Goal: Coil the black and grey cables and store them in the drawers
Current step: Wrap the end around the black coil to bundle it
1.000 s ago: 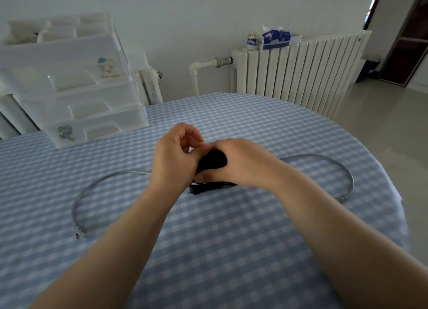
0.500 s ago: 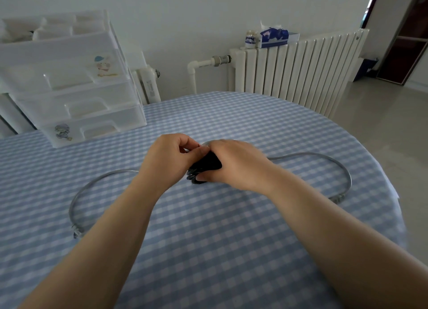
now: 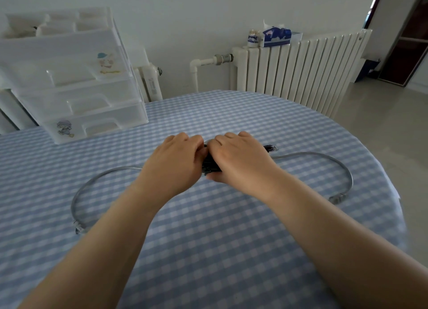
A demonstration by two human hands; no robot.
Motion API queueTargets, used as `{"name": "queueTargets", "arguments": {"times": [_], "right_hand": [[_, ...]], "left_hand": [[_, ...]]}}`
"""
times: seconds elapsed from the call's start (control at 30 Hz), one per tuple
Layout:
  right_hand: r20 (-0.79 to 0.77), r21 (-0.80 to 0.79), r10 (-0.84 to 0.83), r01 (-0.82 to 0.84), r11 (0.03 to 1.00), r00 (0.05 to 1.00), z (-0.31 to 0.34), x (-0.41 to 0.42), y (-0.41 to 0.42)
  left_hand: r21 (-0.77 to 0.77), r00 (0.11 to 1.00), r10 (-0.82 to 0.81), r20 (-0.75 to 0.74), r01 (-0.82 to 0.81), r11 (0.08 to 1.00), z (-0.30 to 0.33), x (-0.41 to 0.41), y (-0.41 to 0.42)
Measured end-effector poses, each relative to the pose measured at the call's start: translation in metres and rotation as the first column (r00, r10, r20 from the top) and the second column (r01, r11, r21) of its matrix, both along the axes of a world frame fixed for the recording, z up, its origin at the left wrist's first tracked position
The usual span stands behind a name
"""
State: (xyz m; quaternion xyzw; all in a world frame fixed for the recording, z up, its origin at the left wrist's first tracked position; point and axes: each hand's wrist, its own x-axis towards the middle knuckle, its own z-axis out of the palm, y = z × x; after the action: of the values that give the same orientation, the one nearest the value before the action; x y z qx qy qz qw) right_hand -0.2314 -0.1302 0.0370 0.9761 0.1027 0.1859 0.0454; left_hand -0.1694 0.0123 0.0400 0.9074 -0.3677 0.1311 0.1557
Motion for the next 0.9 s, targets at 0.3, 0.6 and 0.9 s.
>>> {"name": "queueTargets", "arguments": {"times": [0.3,0.6,0.9], "right_hand": [[-0.012,-0.03,-0.056,0.055,0.998,0.998,-0.002,-0.001,0.004],[0.007,0.141,-0.054,0.052,0.989,0.999,-0.001,0.002,0.005],[-0.061,0.183,-0.068,0.079,0.98,0.996,0.004,-0.001,0.006]], "left_hand": [[-0.242,0.884,-0.088,-0.459,-0.029,0.97,0.009,0.007,0.001],[-0.148,0.988,-0.092,-0.123,0.074,0.986,0.011,0.002,0.003],[0.138,0.956,-0.031,0.292,-0.01,0.99,0.011,-0.008,0.004]]}}
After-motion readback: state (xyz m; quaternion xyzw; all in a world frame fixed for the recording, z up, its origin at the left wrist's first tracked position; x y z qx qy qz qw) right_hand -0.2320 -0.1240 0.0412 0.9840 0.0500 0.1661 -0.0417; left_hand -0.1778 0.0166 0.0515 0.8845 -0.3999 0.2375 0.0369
